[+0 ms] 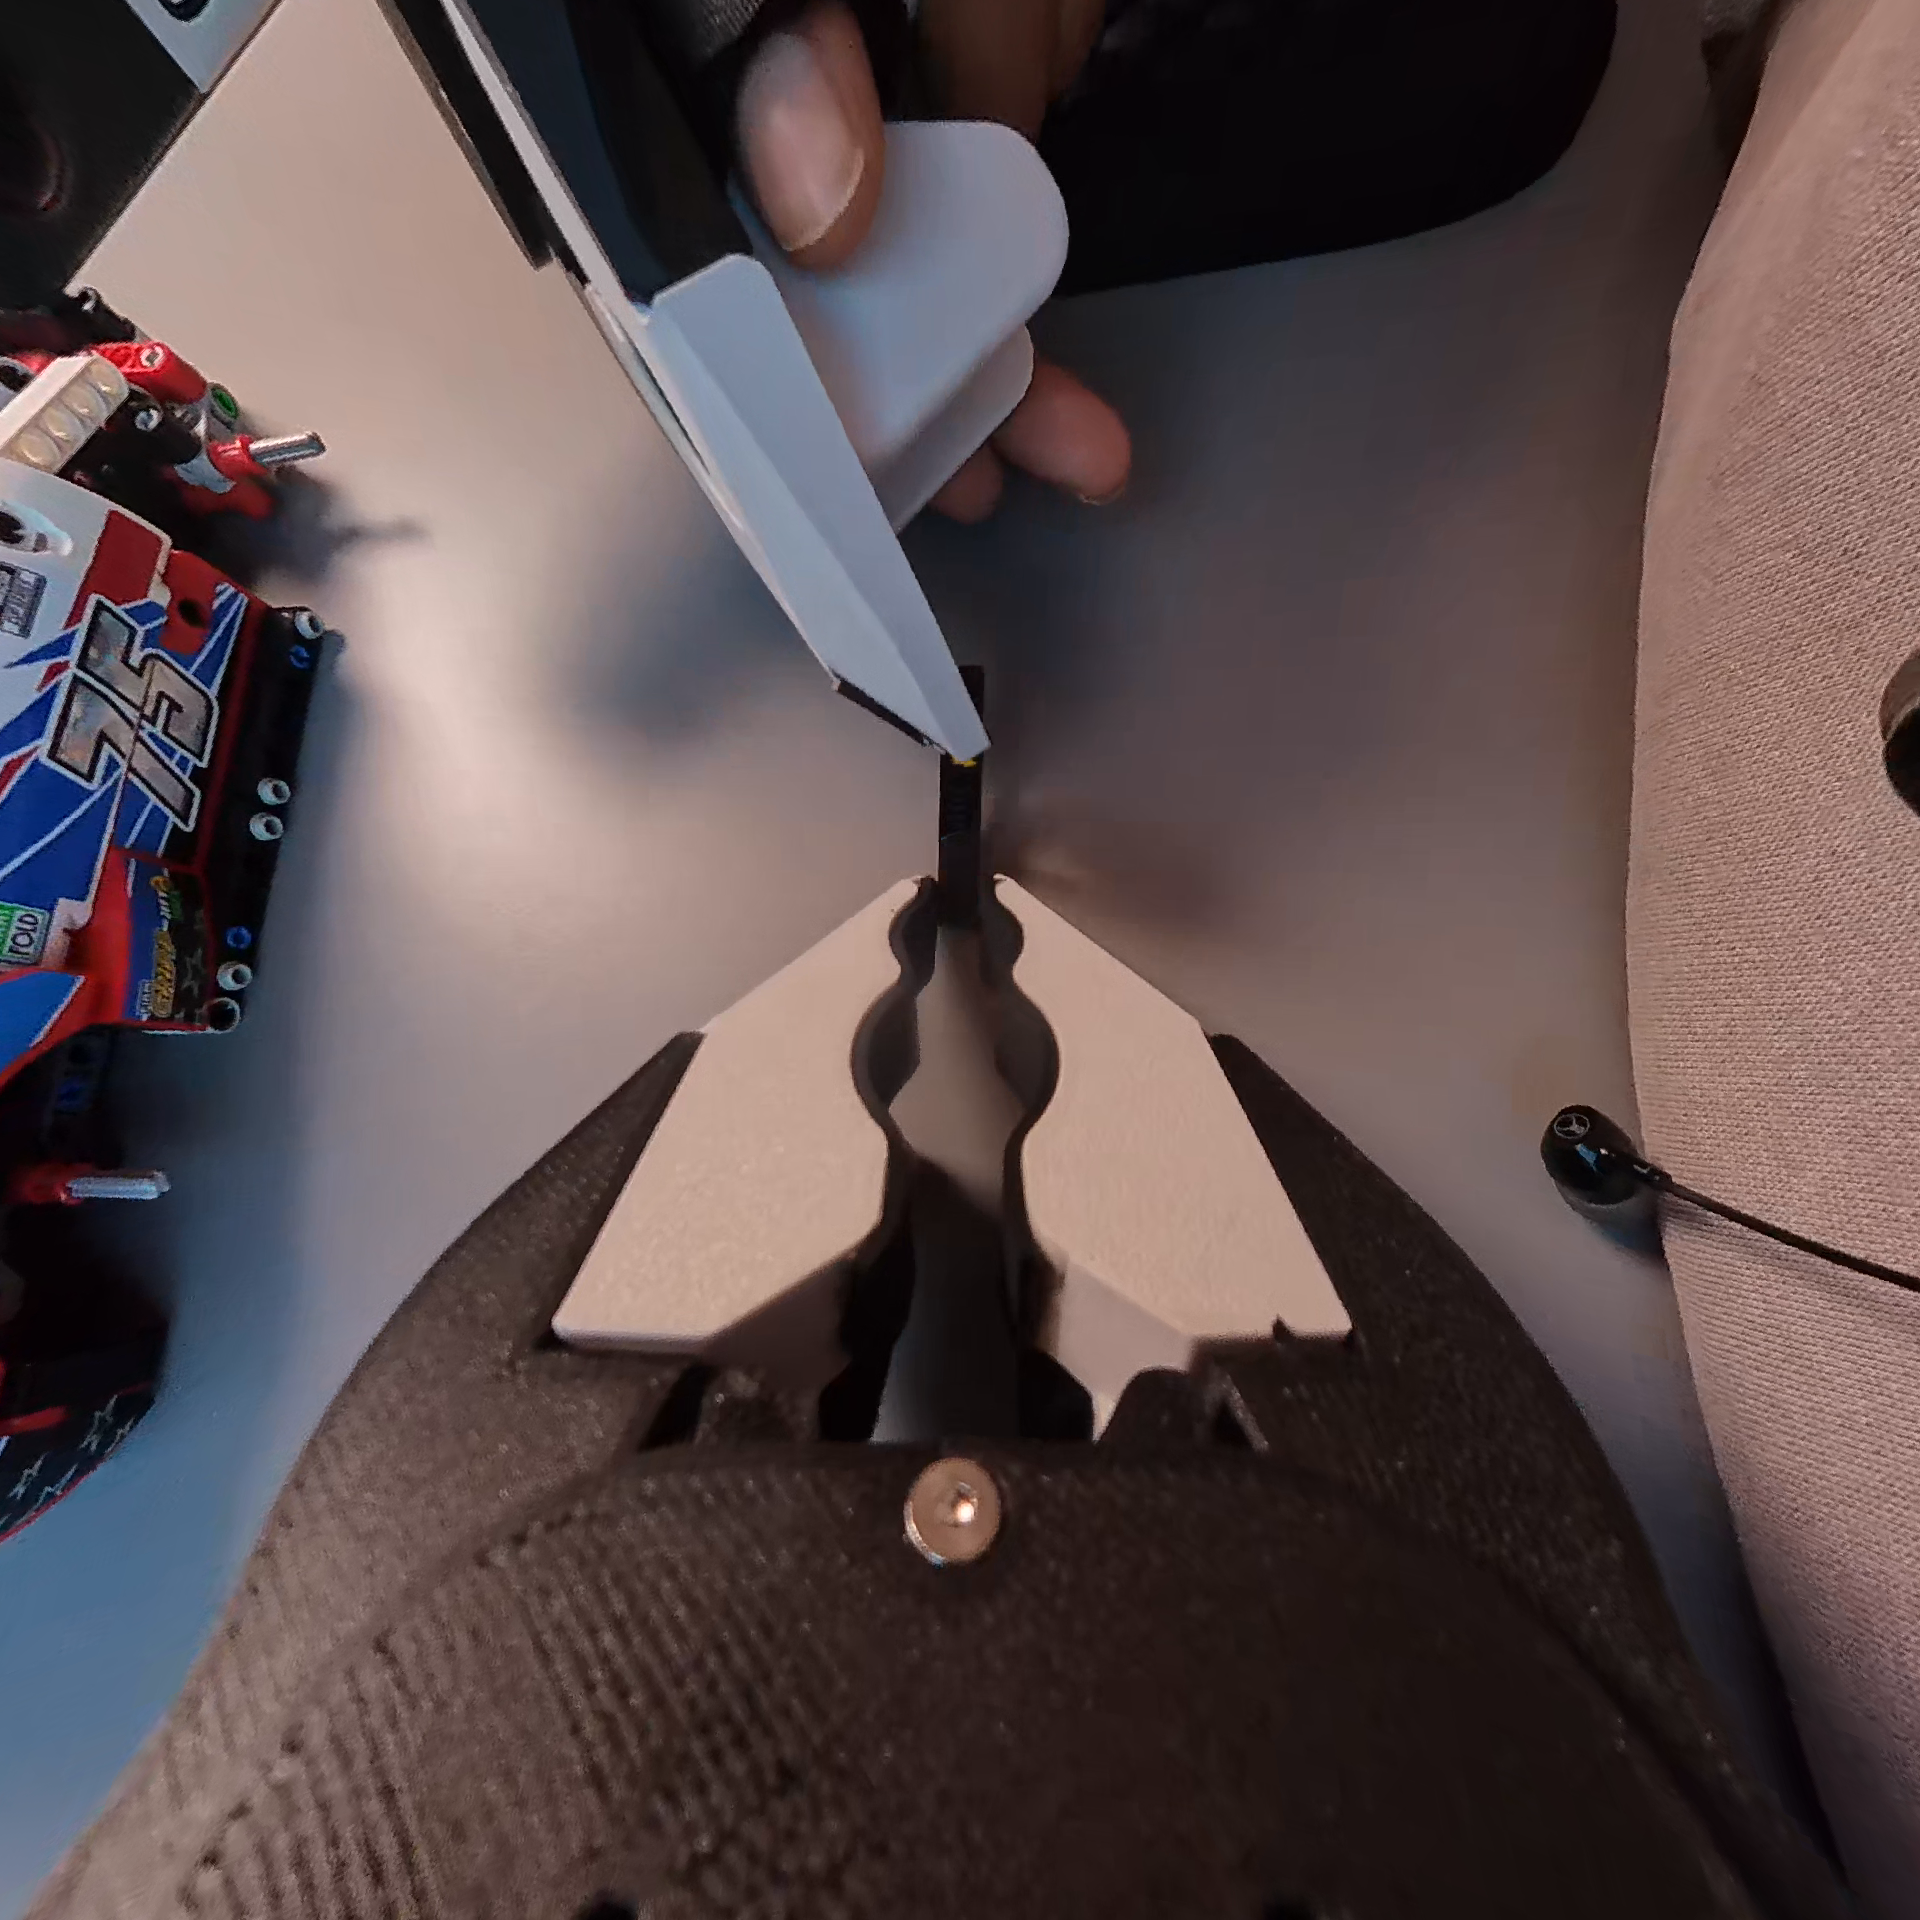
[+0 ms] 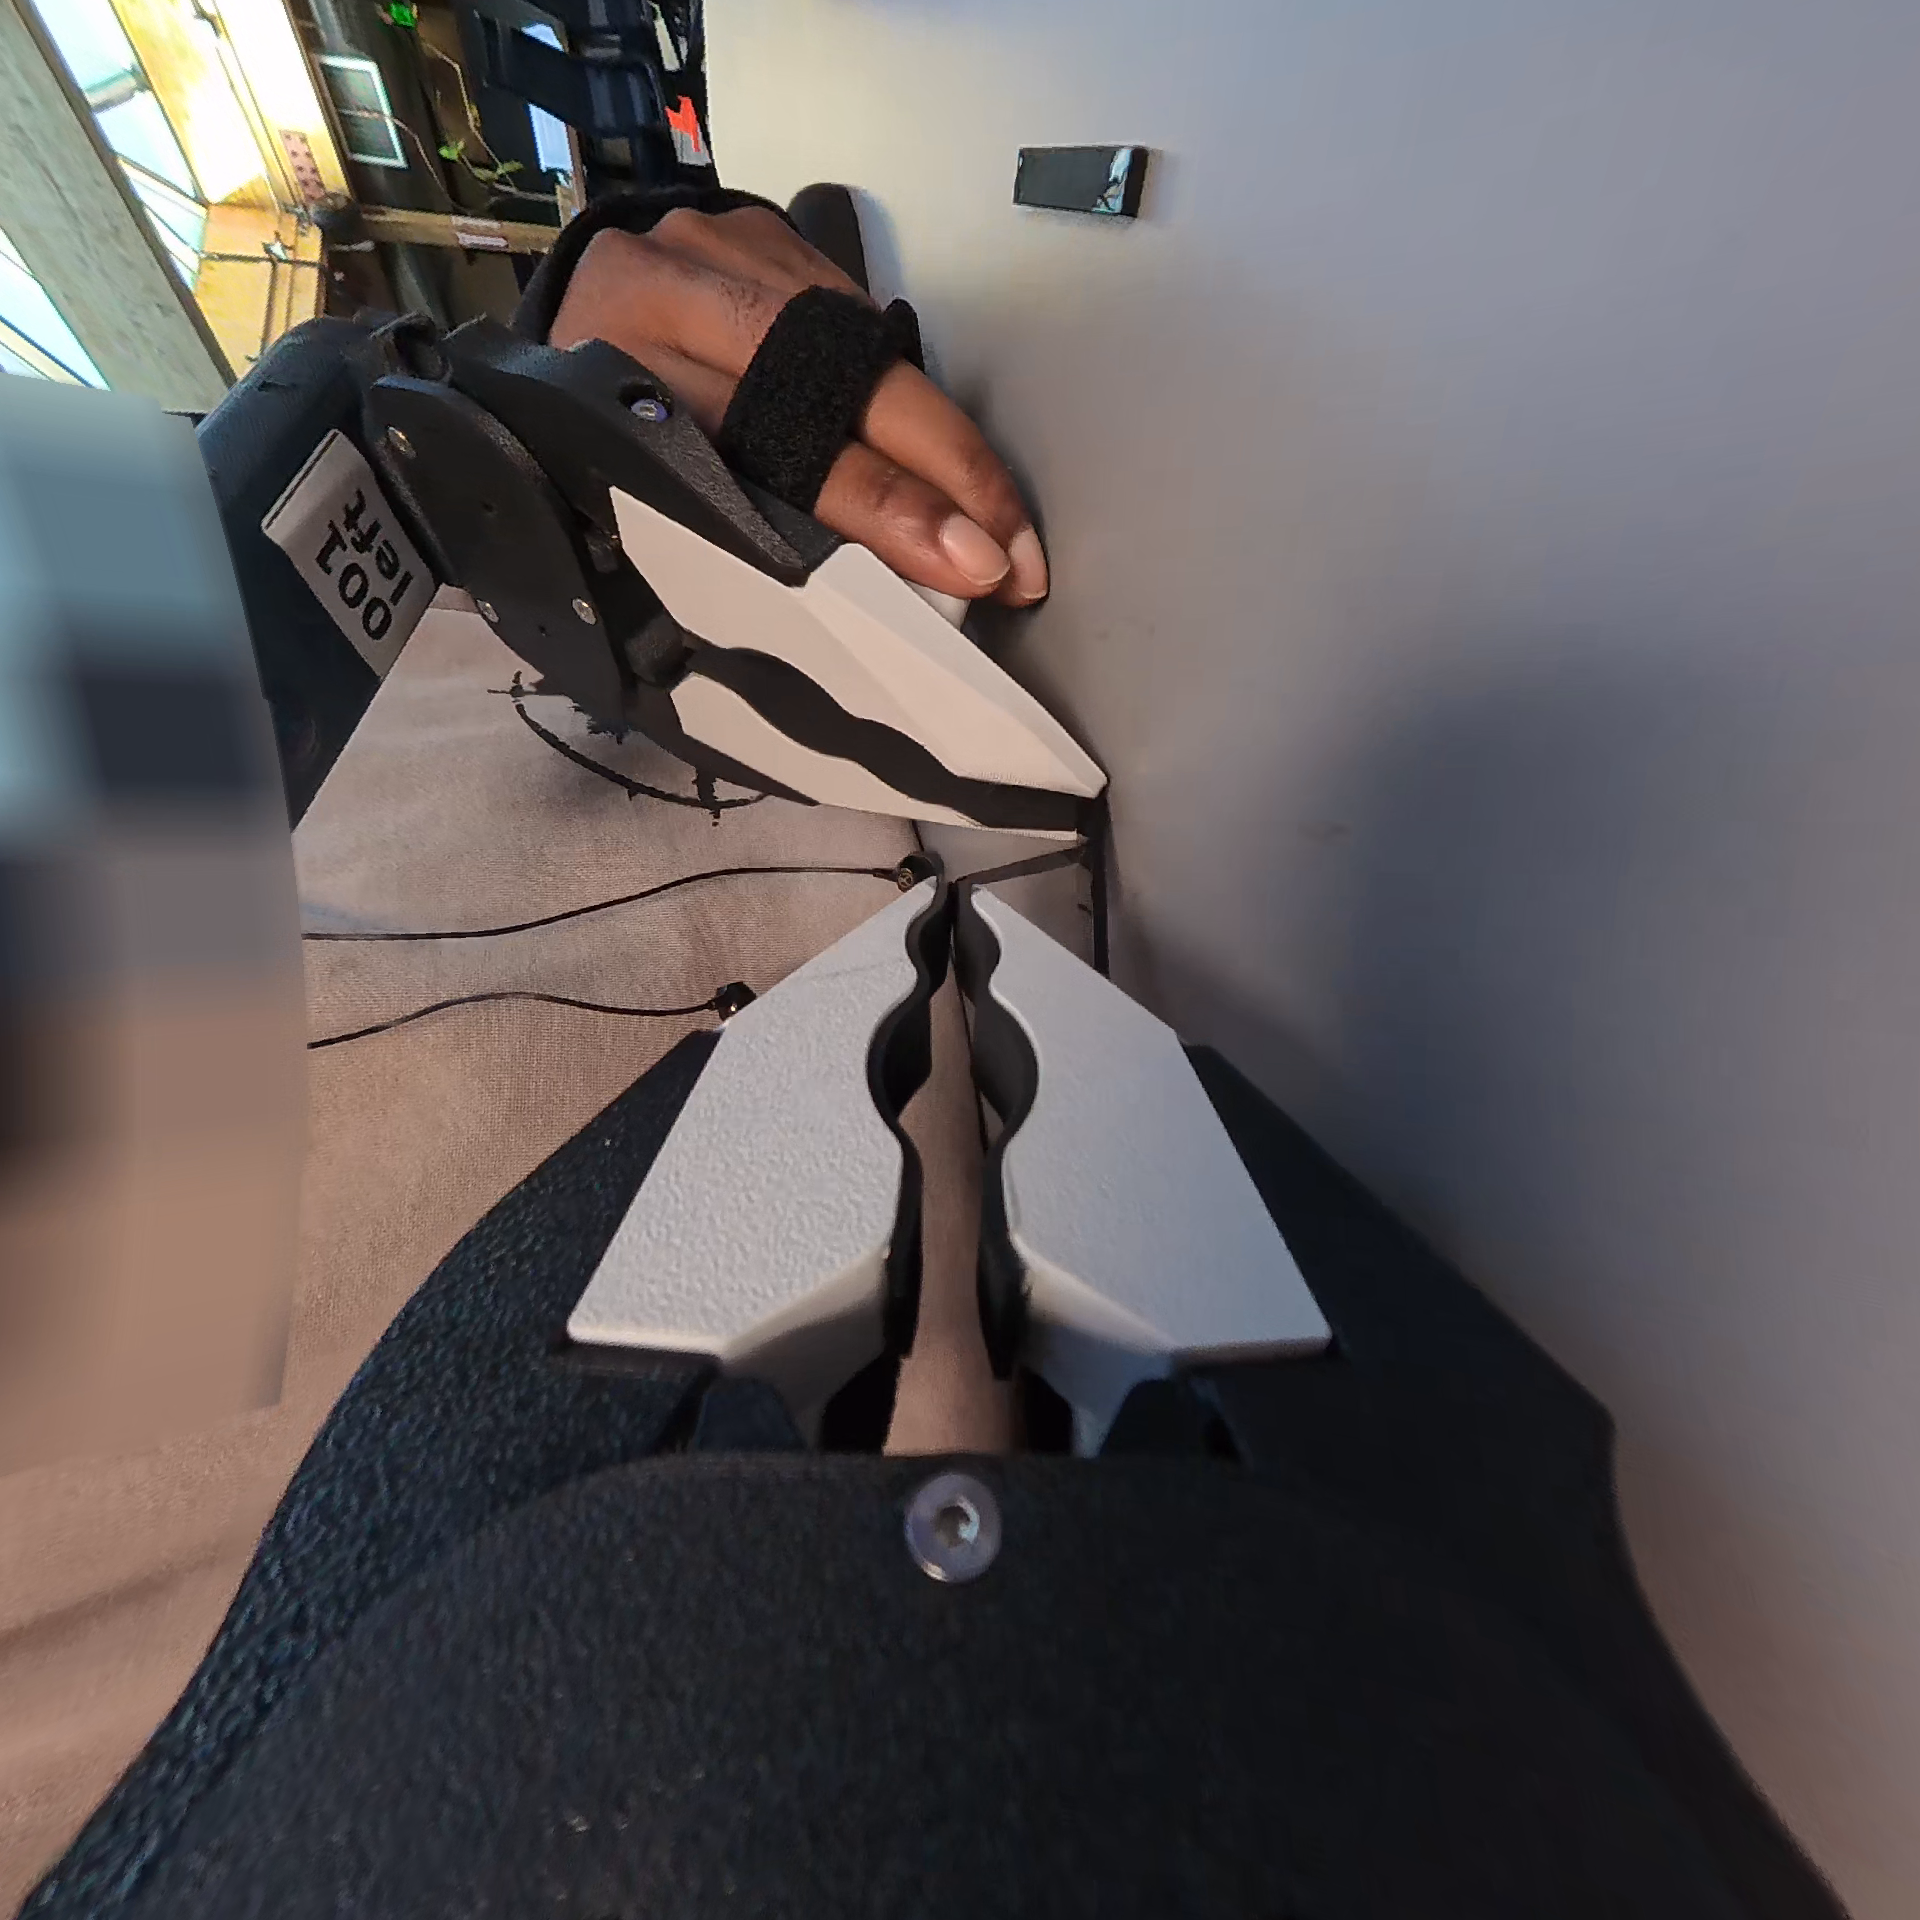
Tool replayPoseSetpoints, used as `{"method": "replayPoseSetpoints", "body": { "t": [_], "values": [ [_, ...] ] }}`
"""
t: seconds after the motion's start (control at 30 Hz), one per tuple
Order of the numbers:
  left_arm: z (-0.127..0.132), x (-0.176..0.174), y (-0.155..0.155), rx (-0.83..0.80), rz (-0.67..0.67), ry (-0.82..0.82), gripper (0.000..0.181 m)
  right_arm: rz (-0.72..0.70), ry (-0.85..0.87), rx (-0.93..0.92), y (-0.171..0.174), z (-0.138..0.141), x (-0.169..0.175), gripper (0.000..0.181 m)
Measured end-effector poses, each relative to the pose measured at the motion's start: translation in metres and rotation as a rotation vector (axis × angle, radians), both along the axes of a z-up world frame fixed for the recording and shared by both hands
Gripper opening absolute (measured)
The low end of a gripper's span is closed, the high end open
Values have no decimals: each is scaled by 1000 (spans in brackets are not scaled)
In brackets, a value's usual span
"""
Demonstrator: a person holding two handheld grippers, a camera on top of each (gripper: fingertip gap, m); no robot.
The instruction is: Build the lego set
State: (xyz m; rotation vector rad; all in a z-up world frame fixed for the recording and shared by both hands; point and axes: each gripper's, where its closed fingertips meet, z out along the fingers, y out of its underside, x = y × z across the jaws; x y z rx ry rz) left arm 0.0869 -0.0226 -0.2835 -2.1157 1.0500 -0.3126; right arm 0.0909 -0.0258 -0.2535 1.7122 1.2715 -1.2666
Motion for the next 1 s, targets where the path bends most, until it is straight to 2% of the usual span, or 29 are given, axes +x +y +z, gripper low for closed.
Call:
{"method": "replayPoseSetpoints", "body": {
  "t": [0.4,0.8,1.0],
  "values": [
    [0,3,1,-22,29,-9,5,10,45,21,-8,0,-1,0],
    [-1,3,1,-23,35,-5,5,-46,25,30,7,-4,10,0],
    [0,3,1,-18,32,0,5,-52,-28,92,20,-18,17,0]
  ]
}}
